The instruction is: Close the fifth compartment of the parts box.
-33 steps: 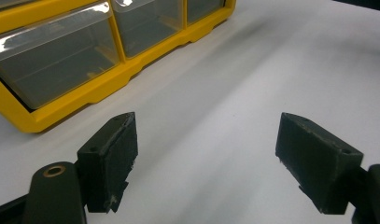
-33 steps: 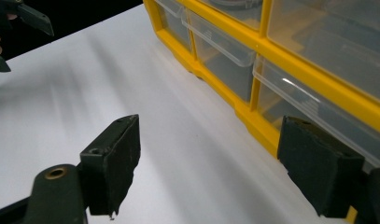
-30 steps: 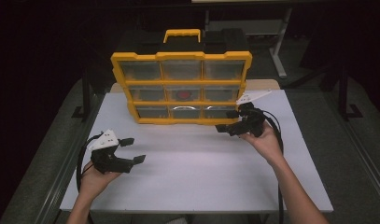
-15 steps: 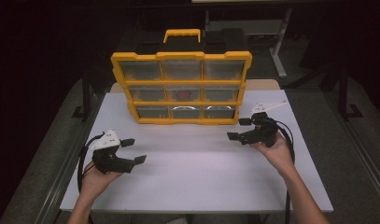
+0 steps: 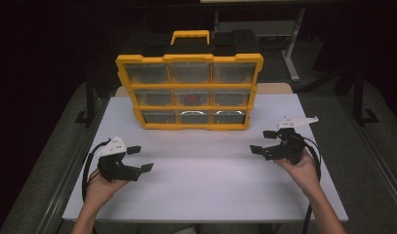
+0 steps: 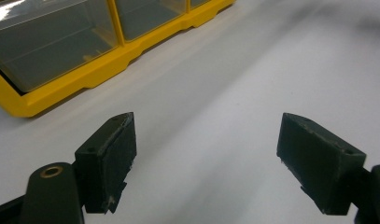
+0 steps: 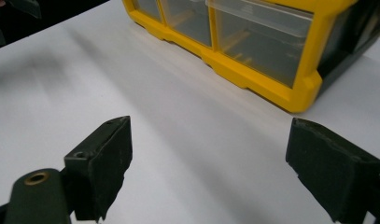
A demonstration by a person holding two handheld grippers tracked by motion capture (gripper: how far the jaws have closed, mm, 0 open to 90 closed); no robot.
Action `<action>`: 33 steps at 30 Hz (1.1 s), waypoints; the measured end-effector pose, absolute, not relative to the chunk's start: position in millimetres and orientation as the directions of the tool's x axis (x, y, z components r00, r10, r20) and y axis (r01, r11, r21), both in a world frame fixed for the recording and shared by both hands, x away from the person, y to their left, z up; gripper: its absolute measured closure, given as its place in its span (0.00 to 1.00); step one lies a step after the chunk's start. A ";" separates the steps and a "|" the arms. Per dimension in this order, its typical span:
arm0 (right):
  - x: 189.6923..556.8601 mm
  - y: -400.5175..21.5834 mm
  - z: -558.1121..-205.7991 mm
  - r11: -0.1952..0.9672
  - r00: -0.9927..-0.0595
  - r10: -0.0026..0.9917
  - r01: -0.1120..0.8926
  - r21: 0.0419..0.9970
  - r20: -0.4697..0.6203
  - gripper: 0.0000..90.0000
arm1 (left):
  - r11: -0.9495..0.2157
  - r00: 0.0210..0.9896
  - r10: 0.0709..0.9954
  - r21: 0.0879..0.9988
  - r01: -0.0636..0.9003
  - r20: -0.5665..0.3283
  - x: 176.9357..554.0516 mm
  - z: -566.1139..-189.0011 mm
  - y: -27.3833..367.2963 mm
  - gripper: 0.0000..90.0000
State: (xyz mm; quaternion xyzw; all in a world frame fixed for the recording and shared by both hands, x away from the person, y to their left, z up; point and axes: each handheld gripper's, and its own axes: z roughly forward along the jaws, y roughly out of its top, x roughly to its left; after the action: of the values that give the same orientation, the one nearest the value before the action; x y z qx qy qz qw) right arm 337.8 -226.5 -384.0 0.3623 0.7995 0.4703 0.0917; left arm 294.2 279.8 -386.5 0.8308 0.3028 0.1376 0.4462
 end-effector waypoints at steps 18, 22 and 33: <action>312.9 -253.1 -400.2 0.282 -0.686 0.705 0.506 0.815 0.181 0.15 | -0.396 0.768 0.637 0.826 0.400 -0.067 294.4 -393.1 282.8 0.22; 310.1 -257.9 -403.5 0.269 -0.670 0.719 0.511 0.816 0.183 0.15 | -0.395 0.768 0.636 0.824 0.406 -0.073 295.2 -396.9 284.5 0.22; 306.3 -262.7 -417.8 0.267 -0.664 0.721 0.527 0.806 0.195 0.15 | -0.373 0.751 0.653 0.822 0.431 -0.097 298.0 -406.5 287.6 0.22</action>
State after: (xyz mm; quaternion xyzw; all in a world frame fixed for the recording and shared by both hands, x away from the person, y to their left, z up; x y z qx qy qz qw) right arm 306.3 -262.7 -417.8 0.3957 0.7890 0.4580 0.1058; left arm 298.0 287.6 -406.5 0.8194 0.3306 0.1230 0.4518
